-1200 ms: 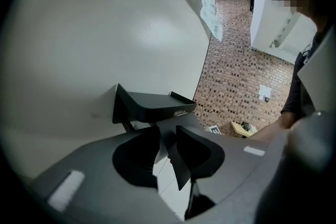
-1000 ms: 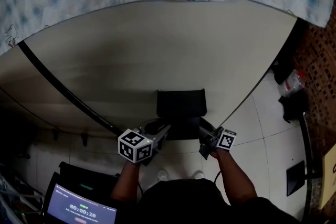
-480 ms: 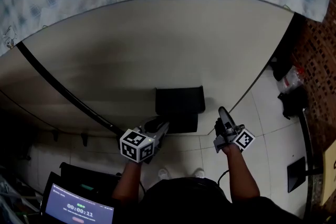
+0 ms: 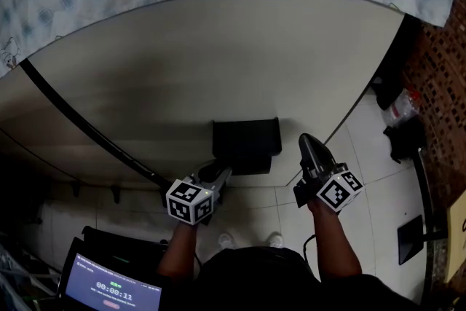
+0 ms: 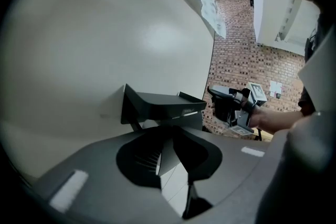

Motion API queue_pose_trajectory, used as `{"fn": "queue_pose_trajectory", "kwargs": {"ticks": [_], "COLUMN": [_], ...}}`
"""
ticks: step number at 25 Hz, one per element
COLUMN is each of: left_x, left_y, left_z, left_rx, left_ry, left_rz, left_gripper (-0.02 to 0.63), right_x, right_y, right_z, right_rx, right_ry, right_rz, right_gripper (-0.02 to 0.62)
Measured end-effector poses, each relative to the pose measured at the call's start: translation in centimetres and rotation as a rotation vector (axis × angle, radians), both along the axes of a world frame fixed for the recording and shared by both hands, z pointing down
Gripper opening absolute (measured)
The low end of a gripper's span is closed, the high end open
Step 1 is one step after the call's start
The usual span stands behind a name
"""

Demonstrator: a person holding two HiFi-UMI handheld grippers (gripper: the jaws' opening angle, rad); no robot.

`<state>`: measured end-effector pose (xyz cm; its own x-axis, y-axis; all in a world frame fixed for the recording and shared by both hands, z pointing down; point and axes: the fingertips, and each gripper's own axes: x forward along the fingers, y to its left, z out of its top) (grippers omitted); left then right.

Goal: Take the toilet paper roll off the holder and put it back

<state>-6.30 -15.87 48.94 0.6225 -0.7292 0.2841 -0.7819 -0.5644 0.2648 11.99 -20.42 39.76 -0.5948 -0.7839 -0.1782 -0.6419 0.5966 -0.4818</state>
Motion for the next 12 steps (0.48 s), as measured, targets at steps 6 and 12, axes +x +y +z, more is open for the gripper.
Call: {"fn": "queue_pose_trajectory", "kwargs": {"ticks": [6, 12], "left_x": [0.0, -0.2], "left_y": [-0.1, -0.1], "left_z": [0.2, 0.6], "left_rx": [0.030, 0.073], "left_ry": [-0.055, -0.108], "left_rz": [-0.020, -0.069], "left_gripper": [0.078, 0.091], "right_x": [-0.1, -1.1], "right_y": [0.5, 1.2], "right_z": [-1.5, -2.2], "right_rx": [-0.017, 0.040], "right_ry": [0.091, 0.191], "right_rz": [0.101, 0.110], "right_gripper": [0.002, 0.002]}}
